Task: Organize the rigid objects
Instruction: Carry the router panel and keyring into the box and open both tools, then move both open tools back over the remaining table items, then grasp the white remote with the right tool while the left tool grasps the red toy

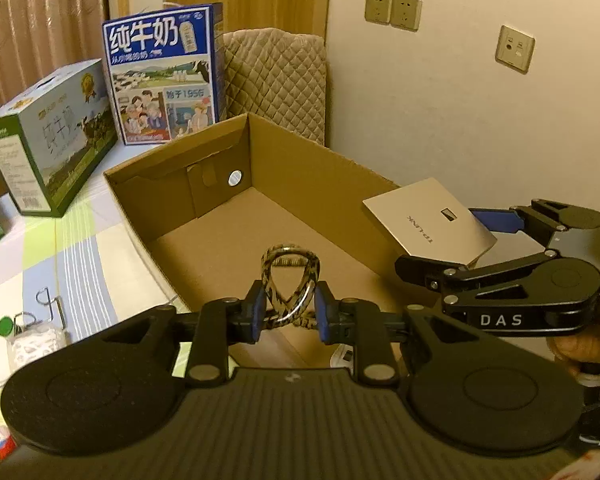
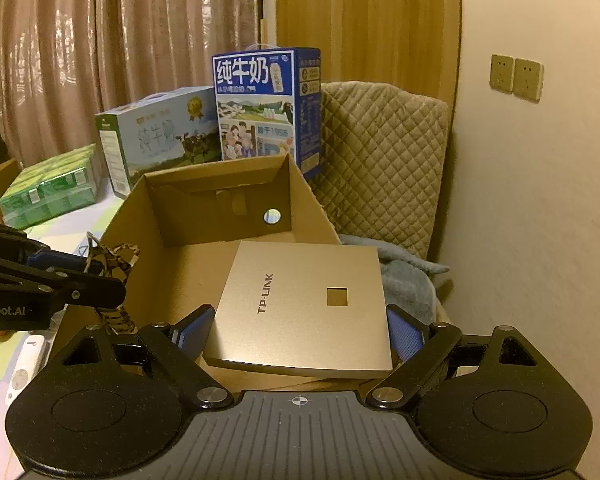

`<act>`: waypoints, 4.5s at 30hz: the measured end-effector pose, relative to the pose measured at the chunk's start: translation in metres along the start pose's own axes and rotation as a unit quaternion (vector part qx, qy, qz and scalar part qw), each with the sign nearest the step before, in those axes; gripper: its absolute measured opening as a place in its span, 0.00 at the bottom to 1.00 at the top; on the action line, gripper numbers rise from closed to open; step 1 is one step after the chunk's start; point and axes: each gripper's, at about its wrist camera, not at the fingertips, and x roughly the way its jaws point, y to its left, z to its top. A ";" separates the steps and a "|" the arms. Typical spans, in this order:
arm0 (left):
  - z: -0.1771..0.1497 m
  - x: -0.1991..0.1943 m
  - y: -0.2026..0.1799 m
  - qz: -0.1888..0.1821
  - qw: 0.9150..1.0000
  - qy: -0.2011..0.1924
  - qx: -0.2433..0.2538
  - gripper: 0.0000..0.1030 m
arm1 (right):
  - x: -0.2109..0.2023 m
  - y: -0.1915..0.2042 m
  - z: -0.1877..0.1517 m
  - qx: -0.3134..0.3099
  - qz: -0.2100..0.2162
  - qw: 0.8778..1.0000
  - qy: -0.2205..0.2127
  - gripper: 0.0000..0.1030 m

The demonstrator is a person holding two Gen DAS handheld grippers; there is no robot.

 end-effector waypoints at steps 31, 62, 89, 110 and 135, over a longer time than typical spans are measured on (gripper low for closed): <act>-0.029 -0.063 0.040 0.057 0.994 -0.040 -0.087 0.35 | 0.004 0.014 0.007 0.019 0.025 1.000 -0.002 0.84; -0.126 -0.165 0.091 0.133 0.975 -0.037 -0.175 0.36 | -0.080 0.109 -0.030 0.012 0.081 0.997 0.005 0.85; -0.177 -0.205 0.150 0.198 0.953 -0.028 -0.229 0.38 | -0.072 0.177 -0.059 -0.017 0.133 0.990 0.043 0.85; -0.175 -0.162 0.189 0.184 0.967 0.002 -0.177 0.42 | -0.026 0.228 -0.058 -0.043 0.161 0.984 0.058 0.85; -0.189 -0.084 0.256 0.144 0.980 0.023 -0.137 0.57 | 0.093 0.298 -0.086 -0.083 0.136 0.980 0.116 0.49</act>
